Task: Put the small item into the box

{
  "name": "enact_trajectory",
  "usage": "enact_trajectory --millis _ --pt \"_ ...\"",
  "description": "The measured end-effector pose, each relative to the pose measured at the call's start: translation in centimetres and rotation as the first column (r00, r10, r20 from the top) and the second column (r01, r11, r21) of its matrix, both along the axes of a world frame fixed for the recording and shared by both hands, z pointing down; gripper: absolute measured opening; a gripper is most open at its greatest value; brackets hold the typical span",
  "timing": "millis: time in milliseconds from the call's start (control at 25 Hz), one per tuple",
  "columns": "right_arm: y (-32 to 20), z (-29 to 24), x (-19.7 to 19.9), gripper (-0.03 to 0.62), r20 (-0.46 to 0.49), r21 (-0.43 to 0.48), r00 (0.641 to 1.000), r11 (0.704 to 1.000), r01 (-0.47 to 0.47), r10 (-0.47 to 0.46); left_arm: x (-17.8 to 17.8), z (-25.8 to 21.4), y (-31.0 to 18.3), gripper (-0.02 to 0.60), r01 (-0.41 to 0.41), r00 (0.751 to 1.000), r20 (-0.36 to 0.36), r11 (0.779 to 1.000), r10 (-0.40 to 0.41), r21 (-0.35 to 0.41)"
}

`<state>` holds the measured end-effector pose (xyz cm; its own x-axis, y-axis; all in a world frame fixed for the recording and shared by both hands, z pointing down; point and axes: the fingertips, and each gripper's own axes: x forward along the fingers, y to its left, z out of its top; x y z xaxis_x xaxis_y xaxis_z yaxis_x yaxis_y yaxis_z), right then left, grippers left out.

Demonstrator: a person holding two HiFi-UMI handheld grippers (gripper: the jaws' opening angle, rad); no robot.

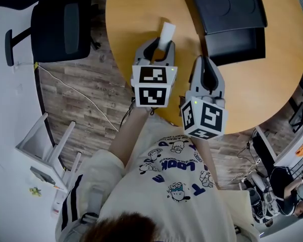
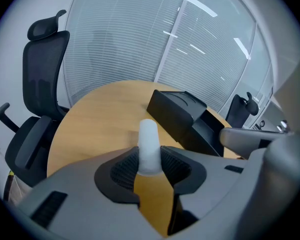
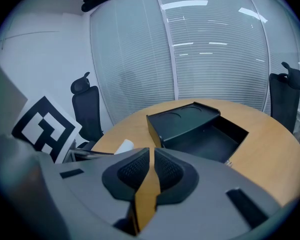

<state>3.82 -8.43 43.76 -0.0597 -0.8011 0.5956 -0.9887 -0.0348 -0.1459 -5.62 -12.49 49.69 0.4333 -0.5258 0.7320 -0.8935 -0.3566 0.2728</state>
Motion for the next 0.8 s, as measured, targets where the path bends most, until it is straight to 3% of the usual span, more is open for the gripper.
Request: enact_trajectory --millis 280,800 --pt "0.0 -1.2 0.9 0.046 0.013 0.034 1.000 0.999 -0.021 0.021 0.9 -3.3 -0.3 0.143 -0.024 1.000 -0.013 0.998 0.025 0.064" --pt "1.7 -2.7 7.6 0.046 0.017 0.068 0.991 0.988 -0.137 0.136 7.5 -5.9 0.7 0.141 -0.134 0.990 -0.021 0.985 0.137 0.109"
